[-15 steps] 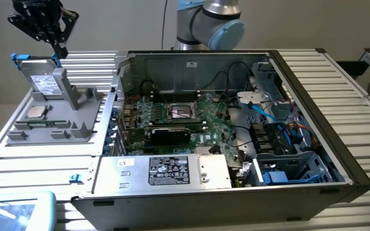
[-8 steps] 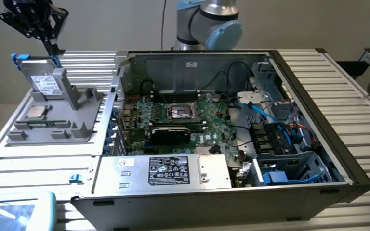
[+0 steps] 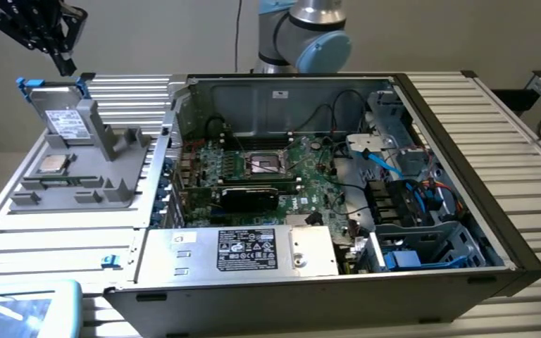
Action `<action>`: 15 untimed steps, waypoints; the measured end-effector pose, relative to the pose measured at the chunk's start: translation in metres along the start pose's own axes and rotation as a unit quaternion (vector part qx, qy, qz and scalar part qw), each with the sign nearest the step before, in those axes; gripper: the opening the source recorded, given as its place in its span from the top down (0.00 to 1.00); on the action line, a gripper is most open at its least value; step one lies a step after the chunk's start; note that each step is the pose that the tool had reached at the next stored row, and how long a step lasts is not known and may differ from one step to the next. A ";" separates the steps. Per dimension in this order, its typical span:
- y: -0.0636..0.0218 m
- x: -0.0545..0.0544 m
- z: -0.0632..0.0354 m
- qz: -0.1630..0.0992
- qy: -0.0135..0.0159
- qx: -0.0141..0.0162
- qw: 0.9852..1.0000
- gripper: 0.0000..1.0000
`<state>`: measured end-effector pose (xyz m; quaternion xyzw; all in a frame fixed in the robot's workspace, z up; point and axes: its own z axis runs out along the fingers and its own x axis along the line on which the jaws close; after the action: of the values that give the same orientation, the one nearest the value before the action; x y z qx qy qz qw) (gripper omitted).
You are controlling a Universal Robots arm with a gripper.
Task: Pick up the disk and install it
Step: 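Reach for the disk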
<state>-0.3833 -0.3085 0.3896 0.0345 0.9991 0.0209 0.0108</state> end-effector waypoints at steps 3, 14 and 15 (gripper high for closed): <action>0.0062 0.009 0.0003 0.000 0.000 0.000 1.000 0.89; 0.0307 0.038 0.0024 0.000 0.000 0.000 1.000 0.89; 0.0325 0.041 0.0026 0.000 0.000 0.000 1.000 0.89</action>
<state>-0.4221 -0.2732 0.3876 0.0345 0.9991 0.0213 0.0107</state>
